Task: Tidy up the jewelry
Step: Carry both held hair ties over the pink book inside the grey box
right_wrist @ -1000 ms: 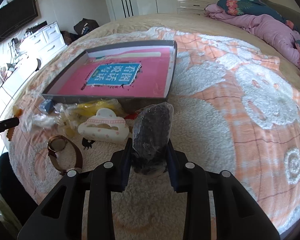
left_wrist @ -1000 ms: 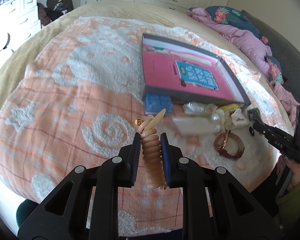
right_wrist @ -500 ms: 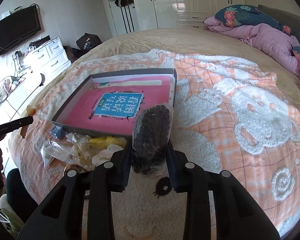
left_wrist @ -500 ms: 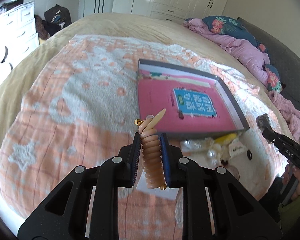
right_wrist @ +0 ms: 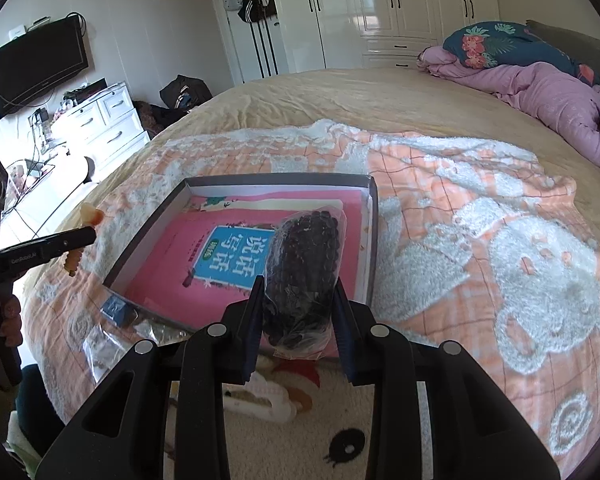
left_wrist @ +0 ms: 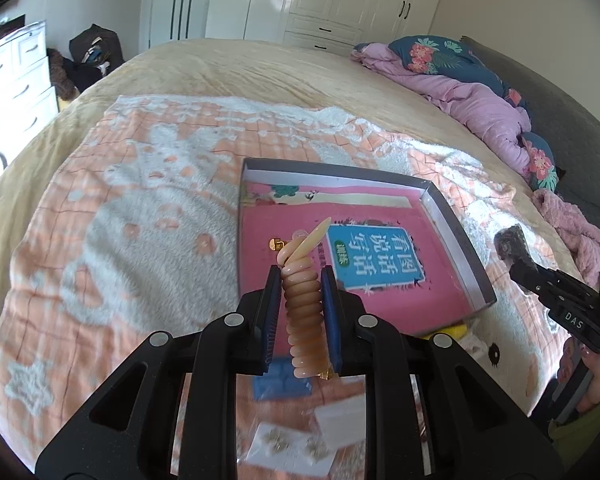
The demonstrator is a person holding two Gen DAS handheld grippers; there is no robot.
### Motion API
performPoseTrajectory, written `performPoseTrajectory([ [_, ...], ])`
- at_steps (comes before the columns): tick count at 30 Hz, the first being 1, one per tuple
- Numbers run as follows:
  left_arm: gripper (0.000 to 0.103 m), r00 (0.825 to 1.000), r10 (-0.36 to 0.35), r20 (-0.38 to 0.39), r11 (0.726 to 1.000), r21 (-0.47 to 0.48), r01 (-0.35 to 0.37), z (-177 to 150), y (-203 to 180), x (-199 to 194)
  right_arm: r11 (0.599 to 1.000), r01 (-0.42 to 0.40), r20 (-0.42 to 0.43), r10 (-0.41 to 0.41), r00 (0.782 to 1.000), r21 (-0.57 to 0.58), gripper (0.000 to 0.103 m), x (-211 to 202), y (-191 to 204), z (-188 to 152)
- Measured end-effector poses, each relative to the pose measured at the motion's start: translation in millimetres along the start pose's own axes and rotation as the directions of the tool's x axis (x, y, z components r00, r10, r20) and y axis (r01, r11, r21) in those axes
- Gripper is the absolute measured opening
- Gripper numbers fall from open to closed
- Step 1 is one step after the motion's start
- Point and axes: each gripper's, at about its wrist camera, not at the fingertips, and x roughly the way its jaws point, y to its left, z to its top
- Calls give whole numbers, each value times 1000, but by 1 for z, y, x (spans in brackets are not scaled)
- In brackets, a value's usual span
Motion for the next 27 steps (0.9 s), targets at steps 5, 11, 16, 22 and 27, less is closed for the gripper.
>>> performPoseTrajectory([
  [5, 13, 1000, -9, -22, 1000, 3, 9, 7, -4, 20, 1000, -6, -6, 6, 1000, -7, 30, 16, 5, 9],
  [11, 13, 999, -17, -44, 1000, -5, 17, 7, -5, 40, 1000, 2, -41, -2, 999, -7, 30, 38, 5, 10],
  [16, 13, 998, -19, -68, 1000, 2, 19, 5, -7, 57, 1000, 16, -82, -16, 997, 4, 30, 56, 2, 4],
  [22, 13, 994, -18, -112, 1000, 1, 18, 0, -5, 78, 999, 27, -126, -25, 992, 18, 30, 75, 0, -3],
  [27, 13, 990, -14, -137, 1000, 4, 15, -3, -3, 88, 999, 35, -149, -31, 988, 28, 30, 85, -2, -5],
])
